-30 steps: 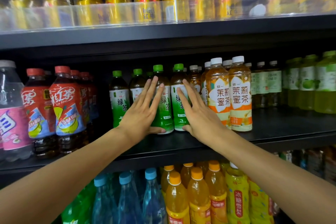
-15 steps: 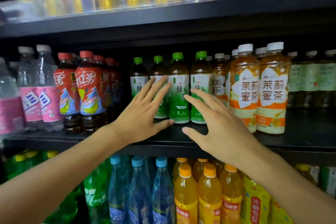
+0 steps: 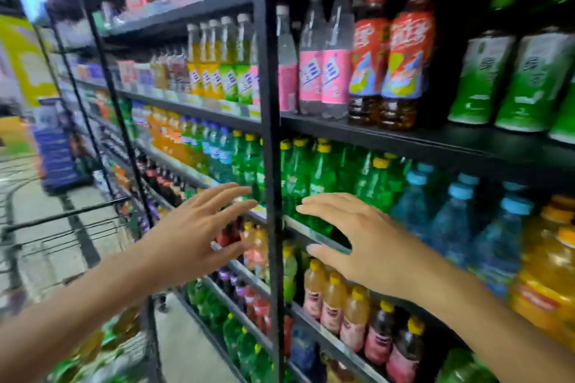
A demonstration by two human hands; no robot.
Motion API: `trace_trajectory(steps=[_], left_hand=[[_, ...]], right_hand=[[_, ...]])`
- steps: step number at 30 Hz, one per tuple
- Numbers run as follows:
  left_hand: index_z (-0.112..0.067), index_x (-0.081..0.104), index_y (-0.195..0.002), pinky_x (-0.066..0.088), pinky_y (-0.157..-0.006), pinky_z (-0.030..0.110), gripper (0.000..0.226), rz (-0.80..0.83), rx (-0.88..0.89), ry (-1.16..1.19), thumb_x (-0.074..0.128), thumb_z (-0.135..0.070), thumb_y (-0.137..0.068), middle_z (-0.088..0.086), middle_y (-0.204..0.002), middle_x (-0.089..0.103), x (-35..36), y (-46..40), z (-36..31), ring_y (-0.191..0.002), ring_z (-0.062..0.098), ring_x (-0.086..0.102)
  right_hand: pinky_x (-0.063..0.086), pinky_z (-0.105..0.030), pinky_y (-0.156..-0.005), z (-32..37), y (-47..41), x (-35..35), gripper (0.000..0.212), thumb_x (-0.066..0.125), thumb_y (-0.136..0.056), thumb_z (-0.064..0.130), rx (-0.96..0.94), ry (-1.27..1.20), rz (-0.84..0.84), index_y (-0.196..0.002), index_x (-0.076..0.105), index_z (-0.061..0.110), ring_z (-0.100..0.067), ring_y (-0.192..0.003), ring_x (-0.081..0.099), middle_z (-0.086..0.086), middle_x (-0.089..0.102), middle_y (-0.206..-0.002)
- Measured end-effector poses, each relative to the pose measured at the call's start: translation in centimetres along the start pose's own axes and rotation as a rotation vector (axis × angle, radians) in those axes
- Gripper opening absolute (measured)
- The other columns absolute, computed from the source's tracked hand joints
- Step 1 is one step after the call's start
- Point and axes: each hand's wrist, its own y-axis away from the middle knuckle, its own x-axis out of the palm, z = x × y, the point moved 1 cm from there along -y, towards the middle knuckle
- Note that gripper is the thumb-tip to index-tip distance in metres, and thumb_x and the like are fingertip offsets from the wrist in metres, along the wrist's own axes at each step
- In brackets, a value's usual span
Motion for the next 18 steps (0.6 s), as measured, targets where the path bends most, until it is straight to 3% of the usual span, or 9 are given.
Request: trace_trajectory(steps=[3, 7, 10, 13, 18], left_hand=[[-0.021, 0.051, -0.148, 0.036, -0.119, 0.044, 0.066, 0.114, -0.117, -0.072, 0.037, -0.066, -0.101, 0.001, -0.156, 0.046, 2.2, 10.0, 5.5, -0.146, 0.025, 0.04], [-0.022, 0.058, -0.142, 0.046, -0.111, 0.053, 0.069, 0.297, -0.359, -0.171, 0.03, -0.067, -0.099, 0.004, -0.149, 0.055, 3.7, 23.7, 12.6, -0.139, 0.029, 0.051], [-0.019, 0.063, -0.137, 0.045, -0.11, 0.047, 0.071, 0.389, -0.518, -0.154, 0.026, -0.068, -0.099, 0.009, -0.139, 0.063, 4.8, 34.0, 16.6, -0.128, 0.034, 0.06], [-0.019, 0.063, -0.136, 0.037, -0.11, 0.043, 0.075, 0.457, -0.683, -0.116, 0.02, -0.069, -0.1, 0.009, -0.135, 0.066, 6.5, 43.5, 18.7, -0.124, 0.035, 0.063], [-0.016, 0.074, -0.119, 0.031, -0.106, 0.042, 0.079, 0.615, -0.861, 0.0, 0.017, -0.068, -0.101, 0.008, -0.127, 0.071, 10.1, 52.8, 20.0, -0.12, 0.037, 0.065]], right_hand=[[0.017, -0.014, -0.118, 5.7, -4.3, 6.7, 0.055, 0.057, -0.099, 0.046, -0.071, -0.067, 0.112, -0.15, 0.038, 0.04, 0.006, -0.142, 0.019, 0.026, 0.03, -0.154], [0.012, -0.014, -0.119, 14.2, -9.8, 16.6, 0.055, 0.059, -0.098, 0.047, -0.15, -0.167, 0.221, -0.149, 0.042, 0.037, 0.002, -0.145, 0.019, 0.021, 0.033, -0.155], [0.004, -0.009, -0.117, 19.7, -13.4, 23.8, 0.058, 0.057, -0.099, 0.046, -0.197, -0.192, 0.321, -0.152, 0.037, 0.036, 0.001, -0.147, 0.015, 0.021, 0.028, -0.158], [0.015, -0.03, -0.125, 24.1, -16.1, 30.7, 0.06, 0.056, -0.098, 0.05, -0.199, -0.197, 0.458, -0.153, 0.036, 0.036, -0.004, -0.15, 0.014, 0.018, 0.026, -0.161], [0.017, -0.04, -0.125, 28.6, -18.6, 39.0, 0.066, 0.055, -0.097, 0.052, -0.154, -0.216, 0.688, -0.154, 0.036, 0.027, -0.014, -0.153, 0.014, 0.007, 0.024, -0.164]])
